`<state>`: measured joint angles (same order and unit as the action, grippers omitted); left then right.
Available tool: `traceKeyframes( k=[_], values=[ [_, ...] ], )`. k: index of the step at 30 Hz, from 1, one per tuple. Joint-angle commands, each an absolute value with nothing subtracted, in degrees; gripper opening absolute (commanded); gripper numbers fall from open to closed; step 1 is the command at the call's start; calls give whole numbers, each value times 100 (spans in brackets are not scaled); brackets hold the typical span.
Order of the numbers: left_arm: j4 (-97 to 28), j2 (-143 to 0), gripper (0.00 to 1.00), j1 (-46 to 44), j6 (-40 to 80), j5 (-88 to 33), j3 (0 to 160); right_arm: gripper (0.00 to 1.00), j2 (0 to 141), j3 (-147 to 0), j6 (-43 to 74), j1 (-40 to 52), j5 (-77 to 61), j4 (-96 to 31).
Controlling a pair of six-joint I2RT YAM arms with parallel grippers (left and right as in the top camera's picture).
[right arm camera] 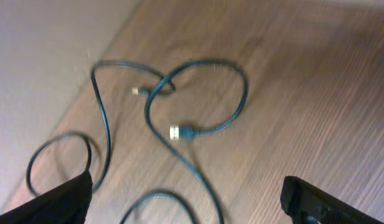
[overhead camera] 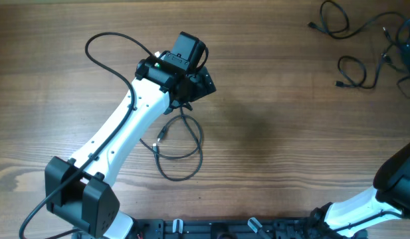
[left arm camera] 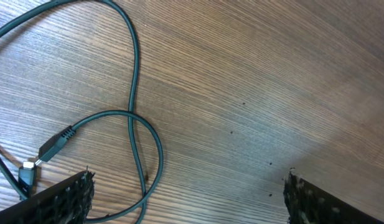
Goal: Untangle cables
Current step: 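Lay the cable down at the top right and open the right gripper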
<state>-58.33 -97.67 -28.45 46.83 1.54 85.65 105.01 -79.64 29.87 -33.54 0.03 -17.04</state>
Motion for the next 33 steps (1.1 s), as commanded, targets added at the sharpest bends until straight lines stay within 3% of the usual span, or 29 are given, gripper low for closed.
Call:
traceKeyframes(
  k=[1, 7, 13, 17, 19, 23, 33],
  values=[
    [-5830, -9843, 100, -2856, 4694, 110, 8538, 100, 10481, -7990, 3470, -3319, -425, -2073],
    [-5833, -9843, 100, -2856, 4694, 110, 8538, 100, 11432, -7985, 3509, -2888, -471, -2445],
    [-5826, -9843, 100, -2856, 4696, 110, 8538, 99, 11491, -7985, 3621, -2882, -270, -2912],
    [-5754, -9843, 100, -2856, 4696, 108, 8538, 82, 11493, -7979, 3758, -2692, -305, -3192],
    [-5763, -9843, 100, -2856, 4696, 108, 8538, 62, 11493, -7979, 3760, -2580, -303, -3277],
    [-5769, -9843, 100, -2856, 4696, 108, 8538, 43, 11493, -7979, 3771, -2486, -239, -3336],
    [-5767, -9843, 100, -2856, 4696, 108, 8538, 44, 11493, -7609, 4217, -2471, -139, -2961]
  ],
)
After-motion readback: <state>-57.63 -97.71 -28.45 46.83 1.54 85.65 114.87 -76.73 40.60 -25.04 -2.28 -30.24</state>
